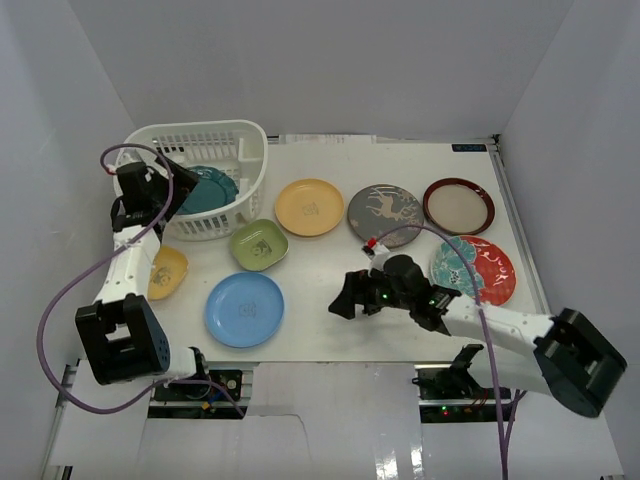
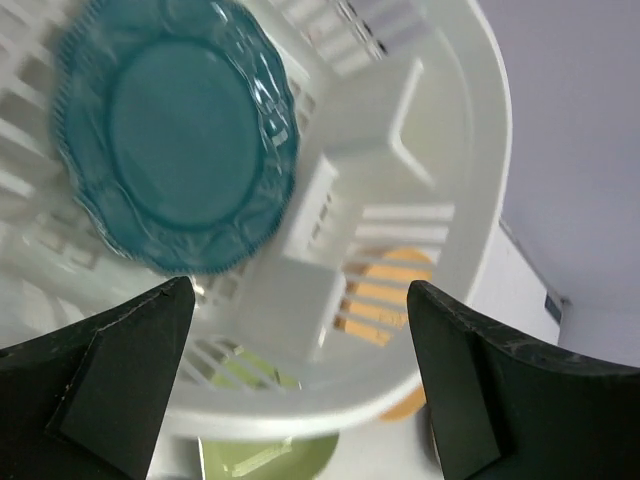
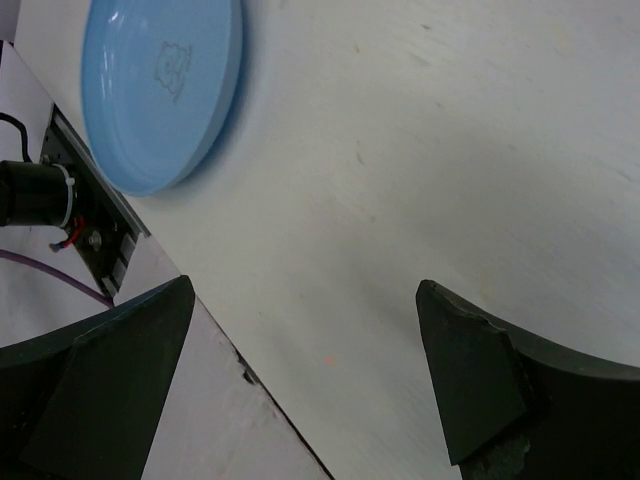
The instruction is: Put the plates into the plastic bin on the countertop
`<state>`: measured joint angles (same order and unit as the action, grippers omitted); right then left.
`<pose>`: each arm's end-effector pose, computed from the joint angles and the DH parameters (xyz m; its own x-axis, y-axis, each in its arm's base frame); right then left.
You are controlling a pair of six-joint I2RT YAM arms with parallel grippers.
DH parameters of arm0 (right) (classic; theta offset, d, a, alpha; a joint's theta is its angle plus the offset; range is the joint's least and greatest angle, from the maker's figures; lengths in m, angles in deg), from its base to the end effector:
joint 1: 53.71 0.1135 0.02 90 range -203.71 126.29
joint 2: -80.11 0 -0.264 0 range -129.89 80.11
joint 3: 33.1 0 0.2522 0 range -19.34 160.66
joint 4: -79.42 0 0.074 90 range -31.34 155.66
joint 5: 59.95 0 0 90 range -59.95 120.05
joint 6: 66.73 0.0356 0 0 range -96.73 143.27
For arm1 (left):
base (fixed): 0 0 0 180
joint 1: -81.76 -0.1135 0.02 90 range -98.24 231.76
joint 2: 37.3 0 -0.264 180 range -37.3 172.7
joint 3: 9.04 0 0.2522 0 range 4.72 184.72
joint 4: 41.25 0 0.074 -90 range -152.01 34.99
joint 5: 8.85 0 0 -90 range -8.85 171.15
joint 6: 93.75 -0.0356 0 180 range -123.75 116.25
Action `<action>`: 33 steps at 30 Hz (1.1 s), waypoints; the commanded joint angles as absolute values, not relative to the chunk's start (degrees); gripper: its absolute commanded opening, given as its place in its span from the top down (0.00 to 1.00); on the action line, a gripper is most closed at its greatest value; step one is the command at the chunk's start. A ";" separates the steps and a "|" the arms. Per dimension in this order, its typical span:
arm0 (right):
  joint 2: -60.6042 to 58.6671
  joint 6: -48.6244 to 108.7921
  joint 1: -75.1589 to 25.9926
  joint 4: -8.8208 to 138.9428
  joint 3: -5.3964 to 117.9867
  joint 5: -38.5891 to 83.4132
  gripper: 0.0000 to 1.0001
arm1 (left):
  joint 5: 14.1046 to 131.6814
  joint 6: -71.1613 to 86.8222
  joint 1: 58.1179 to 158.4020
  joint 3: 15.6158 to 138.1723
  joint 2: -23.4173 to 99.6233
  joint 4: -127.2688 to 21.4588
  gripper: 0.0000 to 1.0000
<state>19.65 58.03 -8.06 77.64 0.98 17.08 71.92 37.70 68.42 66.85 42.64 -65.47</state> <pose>0.1422 0.1569 0.1798 -0.7472 0.0305 -0.6639 -0.4980 0.6358 0.5897 0.3142 0.0686 0.3039 -0.2857 -0.7393 -0.6098 -0.3727 0.6720 -0.6400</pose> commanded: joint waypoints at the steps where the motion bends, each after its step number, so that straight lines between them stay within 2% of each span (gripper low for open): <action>1: 8.10 59.04 -2.31 86.13 9.81 24.86 0.02 | 67.71 37.83 73.22 64.50 34.00 -64.06 0.02; 6: -6.00 60.88 4.82 90.96 18.44 28.29 0.03 | 67.01 33.70 82.96 58.00 19.34 -67.48 0.02; 9: -13.83 61.94 7.28 90.36 24.59 29.70 0.00 | 64.99 32.55 84.92 52.72 11.60 -70.91 0.02; 15: -22.28 65.71 9.13 92.11 28.04 32.77 0.32 | 61.38 28.60 85.28 45.87 3.22 -81.63 0.08; 17: -23.33 66.07 9.04 93.42 28.21 33.04 0.39 | 60.59 27.11 85.28 45.07 1.81 -84.96 0.09; 18: -23.60 66.25 9.04 93.60 28.73 32.78 0.51 | 60.15 26.67 85.28 44.54 1.72 -85.85 0.11; 20: -24.21 66.77 9.04 93.87 29.26 32.34 0.63 | 58.57 25.26 85.28 44.36 2.24 -88.04 0.21; 21: -24.30 67.12 9.04 93.87 29.44 31.99 0.75 | 58.31 24.73 85.28 44.45 2.60 -88.75 0.24; 22: -23.87 67.56 8.87 93.87 29.01 31.81 0.80 | 58.22 24.47 85.28 44.80 3.21 -89.63 0.33; 24: -22.29 68.09 8.69 94.22 27.52 32.07 0.88 | 56.90 23.50 85.28 45.33 3.65 -91.13 0.37; 25: -19.41 68.62 8.43 94.48 24.72 32.07 0.92 | 56.64 23.15 85.28 46.29 4.00 -91.74 0.37; 33: 5.63 67.13 1.06 95.81 7.48 30.59 0.92 | 53.91 19.90 85.45 48.06 7.69 -95.70 0.29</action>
<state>-2.50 67.56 3.61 92.40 10.44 31.03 56.12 22.21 85.14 46.83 6.79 -93.51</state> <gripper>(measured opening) 0.088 0.698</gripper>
